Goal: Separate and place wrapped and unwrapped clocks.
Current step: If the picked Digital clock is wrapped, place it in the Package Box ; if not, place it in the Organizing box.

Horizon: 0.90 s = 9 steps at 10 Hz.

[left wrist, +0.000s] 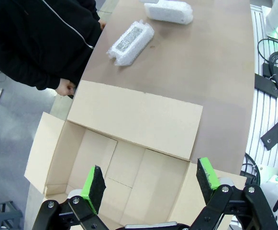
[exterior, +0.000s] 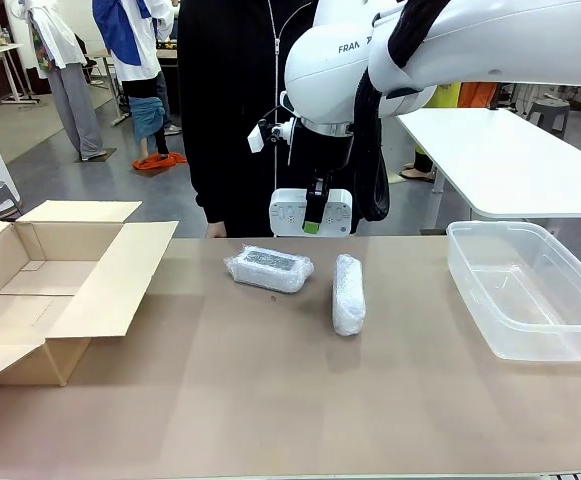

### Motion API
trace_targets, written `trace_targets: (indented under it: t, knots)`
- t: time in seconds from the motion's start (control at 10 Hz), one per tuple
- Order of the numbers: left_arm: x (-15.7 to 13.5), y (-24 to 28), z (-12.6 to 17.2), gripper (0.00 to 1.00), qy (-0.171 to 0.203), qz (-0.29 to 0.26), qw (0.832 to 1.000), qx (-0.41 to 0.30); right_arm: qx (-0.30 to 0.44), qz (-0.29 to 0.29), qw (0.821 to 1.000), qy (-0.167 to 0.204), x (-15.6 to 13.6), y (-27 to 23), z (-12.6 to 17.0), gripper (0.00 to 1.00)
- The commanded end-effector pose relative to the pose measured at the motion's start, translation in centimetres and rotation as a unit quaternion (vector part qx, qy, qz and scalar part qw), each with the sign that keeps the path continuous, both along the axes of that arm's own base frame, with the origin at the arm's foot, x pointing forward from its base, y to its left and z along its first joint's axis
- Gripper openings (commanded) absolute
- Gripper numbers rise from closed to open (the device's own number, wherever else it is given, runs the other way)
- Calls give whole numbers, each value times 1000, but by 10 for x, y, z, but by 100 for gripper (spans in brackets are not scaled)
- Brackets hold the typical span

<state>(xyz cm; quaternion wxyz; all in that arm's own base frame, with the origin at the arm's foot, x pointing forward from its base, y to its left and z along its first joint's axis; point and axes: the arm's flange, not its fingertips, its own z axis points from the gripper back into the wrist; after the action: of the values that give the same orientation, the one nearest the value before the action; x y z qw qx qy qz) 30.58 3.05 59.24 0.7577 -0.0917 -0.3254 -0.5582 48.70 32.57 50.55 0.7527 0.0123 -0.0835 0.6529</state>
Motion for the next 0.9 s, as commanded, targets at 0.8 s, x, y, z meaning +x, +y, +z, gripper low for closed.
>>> trace_targets:
  t: [0.8]
  knots:
    - [0,2,-1,100,-1,-10,1000,-3,0,0,1000,0,0,0,0,52]
